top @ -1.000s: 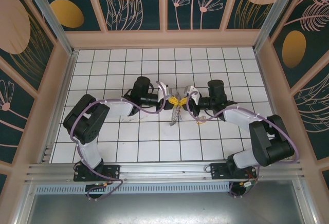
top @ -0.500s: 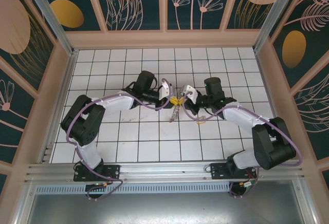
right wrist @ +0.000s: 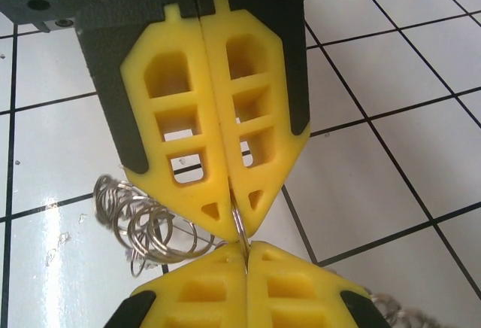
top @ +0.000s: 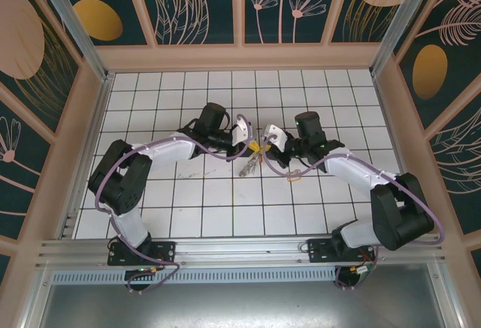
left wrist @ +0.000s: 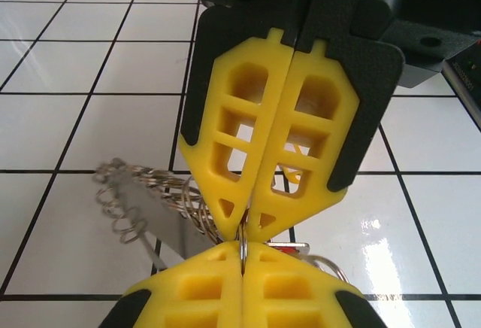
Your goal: Put the keys on the keyring
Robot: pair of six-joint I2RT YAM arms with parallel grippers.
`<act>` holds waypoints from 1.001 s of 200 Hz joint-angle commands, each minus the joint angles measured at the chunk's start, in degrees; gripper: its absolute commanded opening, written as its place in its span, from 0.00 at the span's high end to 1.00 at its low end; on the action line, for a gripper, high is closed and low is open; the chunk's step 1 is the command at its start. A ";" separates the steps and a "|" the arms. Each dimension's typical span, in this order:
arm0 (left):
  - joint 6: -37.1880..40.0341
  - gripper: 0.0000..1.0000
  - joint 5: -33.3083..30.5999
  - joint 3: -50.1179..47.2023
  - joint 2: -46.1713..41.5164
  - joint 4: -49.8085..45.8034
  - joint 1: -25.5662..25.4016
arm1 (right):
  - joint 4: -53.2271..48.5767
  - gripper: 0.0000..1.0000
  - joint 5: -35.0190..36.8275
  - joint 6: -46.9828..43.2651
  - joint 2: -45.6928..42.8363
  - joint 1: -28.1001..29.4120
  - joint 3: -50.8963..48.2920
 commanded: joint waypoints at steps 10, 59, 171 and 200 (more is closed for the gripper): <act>-5.82 1.00 3.62 -4.66 -3.22 11.54 -0.27 | 7.88 0.88 -6.89 3.75 -2.06 -2.80 -3.97; -15.01 1.00 8.29 -9.61 -3.19 26.85 -0.09 | 21.62 0.86 -10.98 11.13 -1.01 -3.56 -9.64; -17.20 1.00 6.92 -10.77 -2.27 30.71 -0.09 | 19.22 0.85 -7.56 10.09 -4.24 -2.87 -9.73; -13.58 1.00 6.34 -10.02 -2.55 25.74 -0.13 | 16.15 0.82 -3.52 7.67 -7.11 -3.27 -9.00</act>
